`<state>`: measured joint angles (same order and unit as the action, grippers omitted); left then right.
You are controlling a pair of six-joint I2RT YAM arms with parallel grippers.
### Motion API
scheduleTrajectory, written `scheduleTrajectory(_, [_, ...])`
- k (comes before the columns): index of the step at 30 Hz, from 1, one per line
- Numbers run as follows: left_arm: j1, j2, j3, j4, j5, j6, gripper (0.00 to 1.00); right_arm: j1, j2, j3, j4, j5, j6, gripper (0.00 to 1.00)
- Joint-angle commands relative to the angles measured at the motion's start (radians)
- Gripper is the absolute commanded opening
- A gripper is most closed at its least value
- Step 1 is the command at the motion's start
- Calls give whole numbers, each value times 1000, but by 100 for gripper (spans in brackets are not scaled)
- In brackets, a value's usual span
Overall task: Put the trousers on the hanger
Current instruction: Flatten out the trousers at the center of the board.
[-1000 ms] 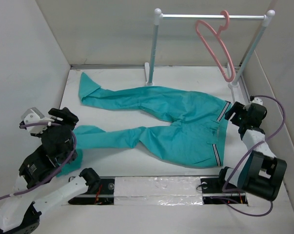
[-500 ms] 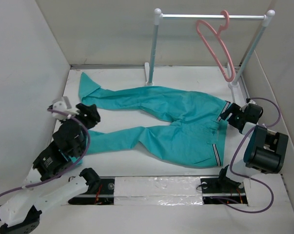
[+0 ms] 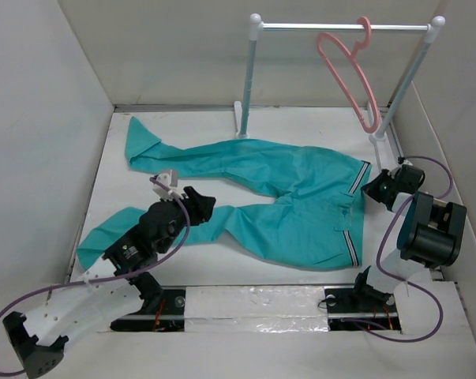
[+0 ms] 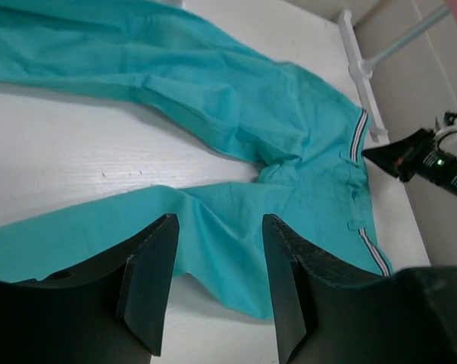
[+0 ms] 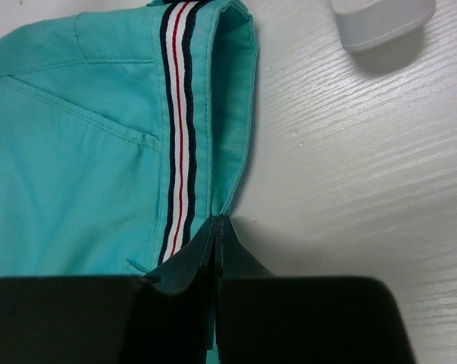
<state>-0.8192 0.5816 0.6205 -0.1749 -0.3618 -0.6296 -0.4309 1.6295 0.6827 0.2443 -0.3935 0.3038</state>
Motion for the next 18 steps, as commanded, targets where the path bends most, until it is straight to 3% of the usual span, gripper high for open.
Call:
scheduleTrajectory(1, [-30, 73, -39, 184, 51, -36, 45, -5, -46, 52, 55, -8, 26, 0])
scheduleTrajectory(10, [-270, 386, -53, 262, -198, -70, 52, -14, -192, 141, -48, 226, 50, 0])
scheduleTrajectory(16, [-291, 440, -62, 294, -209, -104, 57, -26, -108, 358, -181, 478, 43, 0])
scheduleTrajectory(17, [-291, 440, -61, 293, -233, -104, 57, -26, -93, 389, -235, 488, 34, 5])
scheduleTrajectory(18, [-291, 440, -56, 288, -249, -107, 59, -26, -68, 412, -243, 489, 26, 18])
